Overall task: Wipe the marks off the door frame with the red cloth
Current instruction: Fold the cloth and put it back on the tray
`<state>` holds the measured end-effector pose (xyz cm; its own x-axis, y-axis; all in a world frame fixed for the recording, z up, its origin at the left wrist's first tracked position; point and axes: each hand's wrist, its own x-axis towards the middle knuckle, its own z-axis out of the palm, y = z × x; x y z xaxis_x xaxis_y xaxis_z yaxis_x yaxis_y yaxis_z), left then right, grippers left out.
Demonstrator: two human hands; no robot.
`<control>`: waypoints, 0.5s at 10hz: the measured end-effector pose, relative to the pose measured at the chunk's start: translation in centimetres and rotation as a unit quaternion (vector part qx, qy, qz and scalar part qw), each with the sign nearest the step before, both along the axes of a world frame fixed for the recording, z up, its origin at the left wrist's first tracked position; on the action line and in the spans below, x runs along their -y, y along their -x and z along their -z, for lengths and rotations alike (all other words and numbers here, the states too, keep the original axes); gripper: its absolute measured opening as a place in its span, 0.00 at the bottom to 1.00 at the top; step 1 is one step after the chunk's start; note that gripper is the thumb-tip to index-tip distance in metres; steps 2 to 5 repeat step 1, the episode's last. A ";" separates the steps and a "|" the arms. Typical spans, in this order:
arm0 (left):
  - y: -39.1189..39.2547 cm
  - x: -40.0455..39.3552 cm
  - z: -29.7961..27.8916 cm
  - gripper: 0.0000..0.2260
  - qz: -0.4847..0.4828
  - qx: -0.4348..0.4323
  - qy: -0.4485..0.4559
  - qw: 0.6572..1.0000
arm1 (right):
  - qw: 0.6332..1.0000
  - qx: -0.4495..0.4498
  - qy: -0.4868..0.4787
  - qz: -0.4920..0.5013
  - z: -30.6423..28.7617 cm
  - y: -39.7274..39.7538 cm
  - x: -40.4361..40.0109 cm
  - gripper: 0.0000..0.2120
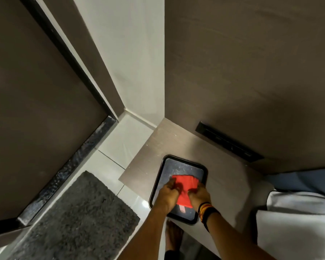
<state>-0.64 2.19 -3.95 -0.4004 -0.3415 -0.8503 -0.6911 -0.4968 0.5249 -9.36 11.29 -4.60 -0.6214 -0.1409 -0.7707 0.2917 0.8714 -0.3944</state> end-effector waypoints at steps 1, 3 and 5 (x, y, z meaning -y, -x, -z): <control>-1.1 -0.2 -1.9 0.21 0.012 0.007 0.078 0.997 | 0.994 -0.050 -0.008 -0.097 -1.6 -1.4 -0.1 0.30; -1.1 -0.2 -1.9 0.21 0.012 0.007 0.078 0.997 | 0.994 -0.050 -0.008 -0.097 -1.6 -1.4 -0.1 0.30; -1.1 -0.2 -1.9 0.21 0.012 0.007 0.078 0.997 | 0.994 -0.050 -0.008 -0.097 -1.6 -1.4 -0.1 0.30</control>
